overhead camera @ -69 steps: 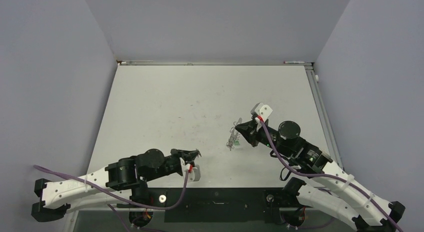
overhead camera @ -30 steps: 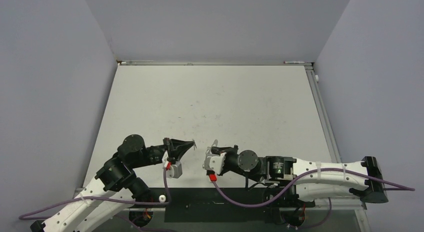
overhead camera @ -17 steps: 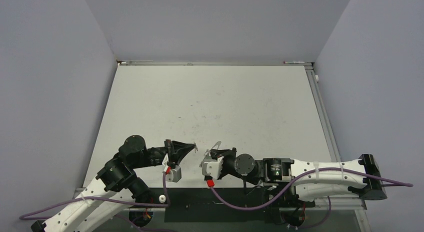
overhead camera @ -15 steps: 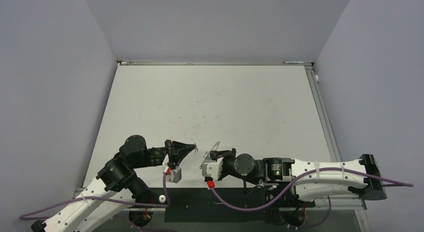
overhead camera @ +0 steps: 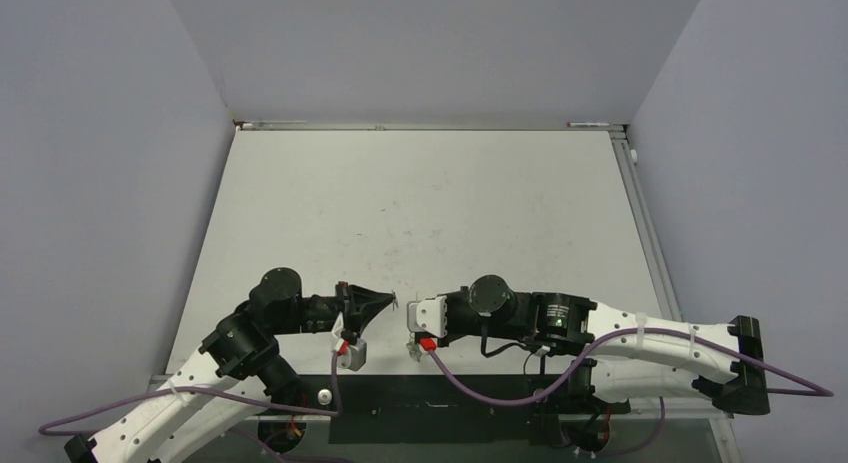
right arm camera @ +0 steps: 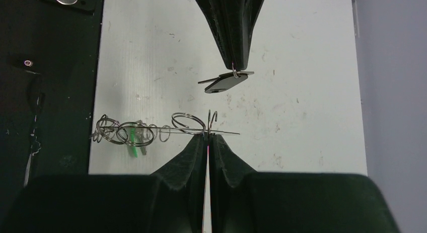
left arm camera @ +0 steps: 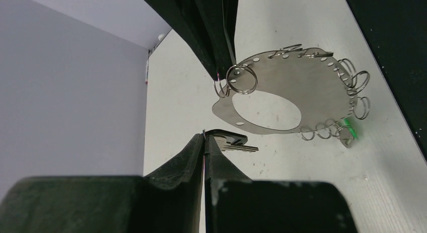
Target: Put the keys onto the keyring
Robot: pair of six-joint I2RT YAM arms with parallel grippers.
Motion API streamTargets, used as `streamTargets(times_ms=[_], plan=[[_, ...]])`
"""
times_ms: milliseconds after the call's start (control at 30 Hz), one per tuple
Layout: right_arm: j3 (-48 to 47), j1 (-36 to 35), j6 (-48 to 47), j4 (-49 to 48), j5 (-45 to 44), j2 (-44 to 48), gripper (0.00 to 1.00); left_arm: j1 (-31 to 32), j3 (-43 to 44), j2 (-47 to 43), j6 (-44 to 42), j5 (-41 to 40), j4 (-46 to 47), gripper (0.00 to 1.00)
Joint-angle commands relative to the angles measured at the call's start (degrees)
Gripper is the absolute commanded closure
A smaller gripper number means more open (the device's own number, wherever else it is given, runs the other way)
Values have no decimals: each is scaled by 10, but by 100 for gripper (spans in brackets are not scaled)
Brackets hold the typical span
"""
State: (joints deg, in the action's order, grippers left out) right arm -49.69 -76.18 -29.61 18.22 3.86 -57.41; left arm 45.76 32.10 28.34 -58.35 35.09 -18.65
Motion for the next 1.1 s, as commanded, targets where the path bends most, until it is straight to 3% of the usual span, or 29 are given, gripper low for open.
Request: streamTargets(times_ms=[0,367,667,1067], plan=[[-32,23,6,-7,74,-17,95,7,-2,6,-23,14,-4,100],[-49,24,-4,-1,110,-55,95,28,-12,5,-55,2,-12,100],[-62,22,-10,2,129,-75,95,85,-10,17,-116,-39,-48,100],[-65,22,-10,6,137,-89,95,95,-18,3,-132,-65,-45,100]])
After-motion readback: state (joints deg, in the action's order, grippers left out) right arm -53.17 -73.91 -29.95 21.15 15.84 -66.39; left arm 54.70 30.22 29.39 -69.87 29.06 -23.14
